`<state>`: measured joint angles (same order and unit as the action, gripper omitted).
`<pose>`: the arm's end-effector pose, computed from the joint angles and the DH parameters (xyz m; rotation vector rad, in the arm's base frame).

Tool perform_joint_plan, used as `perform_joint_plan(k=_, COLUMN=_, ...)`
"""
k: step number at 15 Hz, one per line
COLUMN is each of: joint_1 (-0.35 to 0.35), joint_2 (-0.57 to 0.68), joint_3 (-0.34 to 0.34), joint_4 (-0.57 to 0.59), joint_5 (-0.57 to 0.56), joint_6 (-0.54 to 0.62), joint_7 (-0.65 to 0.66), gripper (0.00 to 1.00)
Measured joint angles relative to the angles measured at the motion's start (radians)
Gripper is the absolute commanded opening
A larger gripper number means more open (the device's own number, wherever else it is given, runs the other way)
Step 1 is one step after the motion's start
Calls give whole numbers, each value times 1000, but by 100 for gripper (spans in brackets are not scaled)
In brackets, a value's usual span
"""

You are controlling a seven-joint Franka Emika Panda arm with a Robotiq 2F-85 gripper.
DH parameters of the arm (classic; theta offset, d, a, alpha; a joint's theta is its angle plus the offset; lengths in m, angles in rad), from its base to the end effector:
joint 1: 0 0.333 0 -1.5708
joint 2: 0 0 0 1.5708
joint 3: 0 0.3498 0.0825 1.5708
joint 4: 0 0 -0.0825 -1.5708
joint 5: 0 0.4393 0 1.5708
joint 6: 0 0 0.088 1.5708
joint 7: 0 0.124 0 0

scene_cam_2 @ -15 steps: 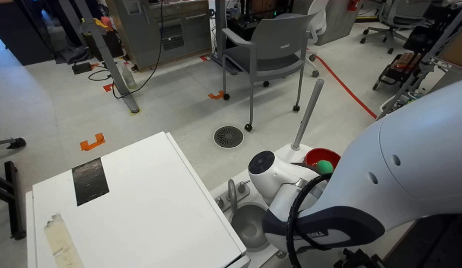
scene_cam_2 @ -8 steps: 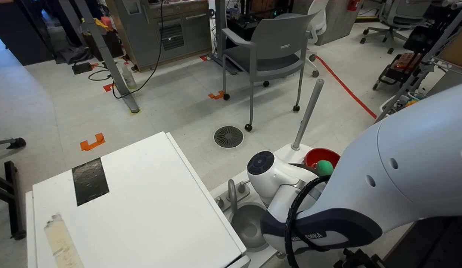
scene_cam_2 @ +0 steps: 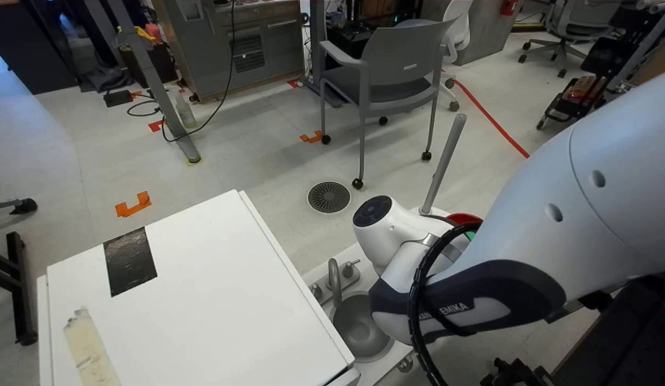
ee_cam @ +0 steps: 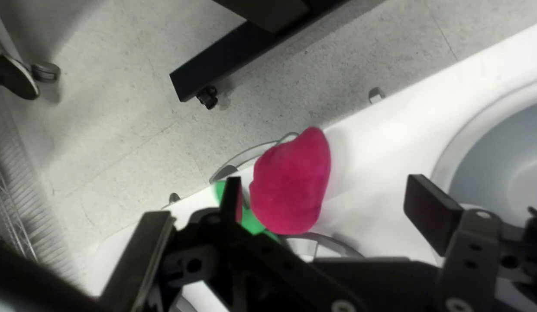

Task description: Move the tulip plush toy forwards.

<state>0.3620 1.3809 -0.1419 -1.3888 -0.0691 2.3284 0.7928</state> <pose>0.6141 0.1318 -0.2042 2.6669 -0.5826 -0.3897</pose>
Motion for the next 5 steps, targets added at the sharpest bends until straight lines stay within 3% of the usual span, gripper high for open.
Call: perform_joint_plan(k=5, joint_1=-39, joint_2=-121, joint_3=33, joint_4=-117, joint_5=16, joint_6=-57, joint_7=-78, gripper=100)
